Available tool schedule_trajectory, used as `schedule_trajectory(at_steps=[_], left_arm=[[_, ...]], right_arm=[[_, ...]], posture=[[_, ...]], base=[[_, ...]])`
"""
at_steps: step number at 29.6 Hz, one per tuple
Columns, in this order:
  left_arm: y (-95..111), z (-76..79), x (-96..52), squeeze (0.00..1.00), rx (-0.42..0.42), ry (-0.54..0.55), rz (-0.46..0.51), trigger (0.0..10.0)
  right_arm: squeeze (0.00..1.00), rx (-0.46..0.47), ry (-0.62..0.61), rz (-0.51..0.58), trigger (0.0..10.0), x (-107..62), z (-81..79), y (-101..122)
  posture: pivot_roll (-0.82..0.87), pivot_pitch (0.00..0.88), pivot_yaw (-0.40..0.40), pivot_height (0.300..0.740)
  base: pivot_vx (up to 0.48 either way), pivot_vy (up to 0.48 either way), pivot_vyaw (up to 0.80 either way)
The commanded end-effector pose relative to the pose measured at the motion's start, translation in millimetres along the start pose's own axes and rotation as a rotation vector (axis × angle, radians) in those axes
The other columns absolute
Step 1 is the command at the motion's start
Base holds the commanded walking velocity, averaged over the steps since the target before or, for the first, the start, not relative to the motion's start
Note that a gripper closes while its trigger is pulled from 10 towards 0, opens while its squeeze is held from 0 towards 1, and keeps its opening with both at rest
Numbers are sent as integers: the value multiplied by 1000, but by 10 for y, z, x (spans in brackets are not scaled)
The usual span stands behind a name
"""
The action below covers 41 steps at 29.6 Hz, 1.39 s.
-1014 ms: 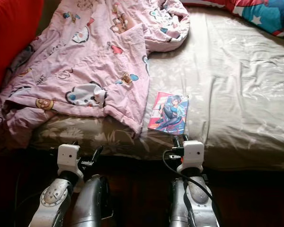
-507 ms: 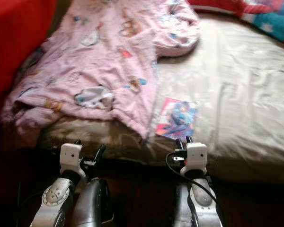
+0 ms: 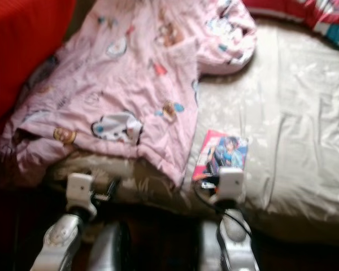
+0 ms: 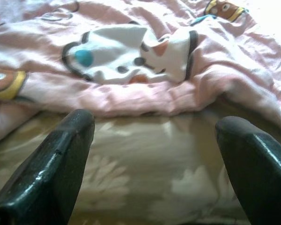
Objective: Clean up the room
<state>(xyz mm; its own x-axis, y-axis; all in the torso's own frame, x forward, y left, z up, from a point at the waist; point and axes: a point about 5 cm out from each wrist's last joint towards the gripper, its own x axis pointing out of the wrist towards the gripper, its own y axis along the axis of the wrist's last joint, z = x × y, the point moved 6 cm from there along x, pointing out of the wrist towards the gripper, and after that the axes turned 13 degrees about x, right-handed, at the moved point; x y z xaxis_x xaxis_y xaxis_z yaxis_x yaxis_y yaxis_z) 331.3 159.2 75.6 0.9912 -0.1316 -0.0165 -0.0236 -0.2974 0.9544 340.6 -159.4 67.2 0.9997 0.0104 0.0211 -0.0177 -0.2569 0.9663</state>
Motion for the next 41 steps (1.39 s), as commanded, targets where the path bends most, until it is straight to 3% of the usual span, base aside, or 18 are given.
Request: schedule_trajectory(at_steps=[1, 6, 11, 12, 13, 16, 26, 27, 41], left_arm=[[-94, 65, -63, 0, -11, -16, -31, 10000], [-101, 64, -64, 0, -10, -18, -35, 10000], [-102, 72, -63, 0, -11, -22, -38, 10000], [-102, 72, -64, 0, -11, -22, -38, 10000], [-103, 74, -66, 0, -11, -23, -39, 10000], [-105, 67, -72, 0, -8, -24, -40, 10000], [-112, 21, -90, 0, 4, -25, -43, 10000], [-113, 15, -93, 0, 7, -26, -45, 10000], [-119, -37, -111, 0, 23, -28, -52, 10000]], right_arm=[[0, 16, -67, -24, 10000, -76, 169, -76], [0, 63, -127, -17, 10000, -75, 278, -55], [0, 176, -200, -19, 10000, -69, 404, -87], [90, 202, -212, -18, 10000, -69, 423, -94], [988, 271, -245, -22, 10000, -69, 475, -128], [1000, 333, -280, -35, 10000, -63, 527, -188], [1000, 395, -315, -79, 10000, -47, 554, -338], [0, 410, -309, -92, 10000, -36, 541, -373], [0, 458, -311, -114, 10000, -6, 519, -491]], posture=[[-72, 243, 58, 582], [-72, 244, 58, 582], [-71, 247, 59, 582], [-70, 248, 60, 582], [-70, 248, 60, 582], [-62, 255, 67, 582], [-48, 264, 81, 582], [-45, 266, 85, 582], [-25, 270, 101, 582]], base=[[0, 0, 0], [0, 0, 0], [0, 0, 0], [0, 0, 0], [0, 0, 0], [0, 0, 0], [0, 0, 0], [0, 0, 0], [0, 0, 0]])
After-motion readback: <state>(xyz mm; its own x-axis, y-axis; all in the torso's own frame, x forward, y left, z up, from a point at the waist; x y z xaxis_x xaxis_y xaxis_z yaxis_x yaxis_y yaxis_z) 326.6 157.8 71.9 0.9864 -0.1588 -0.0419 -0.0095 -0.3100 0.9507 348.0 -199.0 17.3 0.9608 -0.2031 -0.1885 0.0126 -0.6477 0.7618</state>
